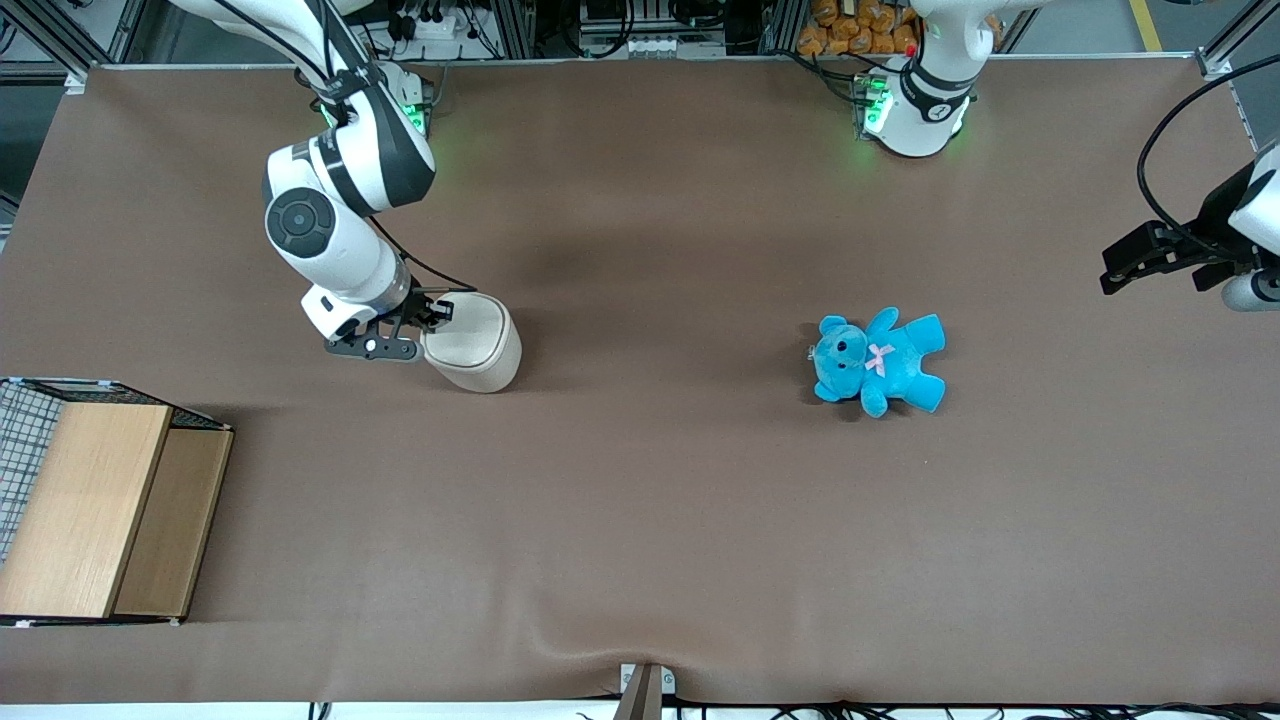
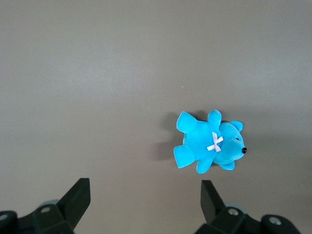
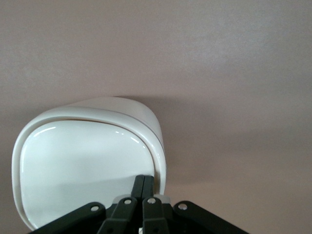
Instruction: Open trash can with right arm
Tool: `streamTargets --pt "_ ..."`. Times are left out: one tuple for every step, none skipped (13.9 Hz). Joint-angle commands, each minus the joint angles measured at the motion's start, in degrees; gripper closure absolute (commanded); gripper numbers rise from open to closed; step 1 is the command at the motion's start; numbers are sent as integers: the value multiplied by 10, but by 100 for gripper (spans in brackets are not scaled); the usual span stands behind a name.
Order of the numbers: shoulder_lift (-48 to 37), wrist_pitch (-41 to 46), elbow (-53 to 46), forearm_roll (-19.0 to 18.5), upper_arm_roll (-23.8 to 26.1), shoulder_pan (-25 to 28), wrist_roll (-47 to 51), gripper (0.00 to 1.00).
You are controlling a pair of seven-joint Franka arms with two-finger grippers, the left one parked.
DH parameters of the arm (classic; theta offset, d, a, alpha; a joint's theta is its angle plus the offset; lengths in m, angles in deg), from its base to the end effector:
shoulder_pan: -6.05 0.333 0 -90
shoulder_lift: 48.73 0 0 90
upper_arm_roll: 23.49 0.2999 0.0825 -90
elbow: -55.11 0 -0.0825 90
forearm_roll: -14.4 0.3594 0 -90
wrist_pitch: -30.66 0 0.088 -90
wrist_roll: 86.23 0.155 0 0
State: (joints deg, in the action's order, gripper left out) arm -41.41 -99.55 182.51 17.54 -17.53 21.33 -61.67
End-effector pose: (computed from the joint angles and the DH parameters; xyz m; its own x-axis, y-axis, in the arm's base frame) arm 0.4731 0.1880 0.2647 0.9912 -0.0941 -0.0936 -0.0958 -0.9953 -0.0146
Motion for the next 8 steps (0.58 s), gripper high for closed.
streamTargets --pt "5 -18 10 5 -3 12 5 100" --pt "5 -17 10 5 -3 12 5 100" --pt "4 -9 7 5 -3 11 5 100" --pt "1 11 -1 5 -3 10 5 100" --pt "0 45 -24 5 -3 9 6 100" --pt "-1 91 -53 5 -4 7 6 100" --pt "-2 125 -78 5 -4 5 6 100" --pt "-3 150 -100 5 -5 3 5 100"
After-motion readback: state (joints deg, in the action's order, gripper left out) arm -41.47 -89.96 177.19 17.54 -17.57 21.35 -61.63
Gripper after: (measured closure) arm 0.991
